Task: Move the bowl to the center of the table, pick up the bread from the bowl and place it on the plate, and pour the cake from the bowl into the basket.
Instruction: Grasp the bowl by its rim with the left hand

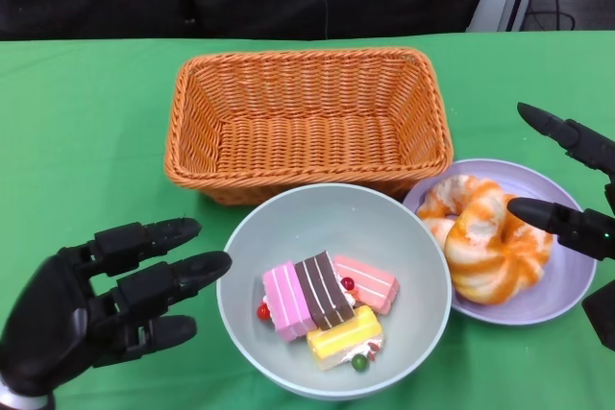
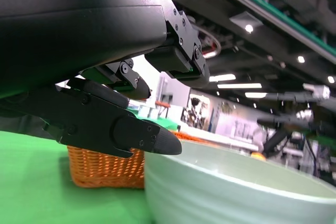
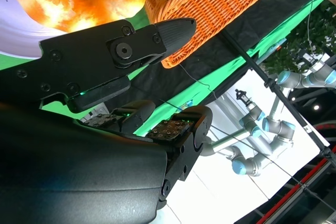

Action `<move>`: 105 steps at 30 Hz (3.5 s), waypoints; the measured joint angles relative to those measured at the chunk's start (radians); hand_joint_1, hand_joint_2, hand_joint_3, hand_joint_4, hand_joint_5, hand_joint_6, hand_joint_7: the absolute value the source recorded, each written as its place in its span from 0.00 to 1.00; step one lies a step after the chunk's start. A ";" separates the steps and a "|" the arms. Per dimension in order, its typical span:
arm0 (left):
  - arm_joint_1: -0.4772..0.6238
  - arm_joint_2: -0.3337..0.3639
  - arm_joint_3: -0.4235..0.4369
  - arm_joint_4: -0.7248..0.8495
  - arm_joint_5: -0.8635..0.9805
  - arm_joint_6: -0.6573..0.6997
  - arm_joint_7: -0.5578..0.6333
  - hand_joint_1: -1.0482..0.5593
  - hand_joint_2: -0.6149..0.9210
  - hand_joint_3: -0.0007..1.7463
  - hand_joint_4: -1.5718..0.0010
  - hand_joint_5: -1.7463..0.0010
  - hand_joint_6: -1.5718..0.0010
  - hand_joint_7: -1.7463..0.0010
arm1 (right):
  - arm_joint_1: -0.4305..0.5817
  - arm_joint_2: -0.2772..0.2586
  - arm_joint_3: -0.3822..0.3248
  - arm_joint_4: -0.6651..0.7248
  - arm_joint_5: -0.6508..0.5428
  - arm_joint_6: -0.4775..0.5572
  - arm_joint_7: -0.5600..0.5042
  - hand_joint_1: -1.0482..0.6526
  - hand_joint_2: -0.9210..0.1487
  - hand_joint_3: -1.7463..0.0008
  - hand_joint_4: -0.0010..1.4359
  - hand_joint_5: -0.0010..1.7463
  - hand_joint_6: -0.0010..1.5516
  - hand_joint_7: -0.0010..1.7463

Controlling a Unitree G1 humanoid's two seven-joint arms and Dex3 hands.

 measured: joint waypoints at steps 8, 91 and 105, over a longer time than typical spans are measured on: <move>-0.031 0.018 -0.068 -0.022 0.002 0.003 0.005 0.46 1.00 0.07 0.55 0.99 0.60 0.98 | 0.000 0.009 0.000 0.004 0.002 0.000 0.002 0.30 0.01 1.00 0.49 0.03 0.31 0.00; -0.209 0.075 -0.243 -0.161 -0.042 -0.042 -0.486 0.40 1.00 0.14 0.43 0.93 0.47 0.99 | 0.003 0.087 0.027 -0.013 -0.087 0.054 -0.092 0.30 0.01 1.00 0.51 0.01 0.33 0.00; -0.178 0.056 -0.179 -0.313 -0.104 0.092 -0.825 0.36 1.00 0.16 0.47 0.91 0.45 0.98 | 0.004 0.092 0.046 -0.013 -0.105 0.051 -0.139 0.30 0.02 1.00 0.51 0.01 0.33 0.00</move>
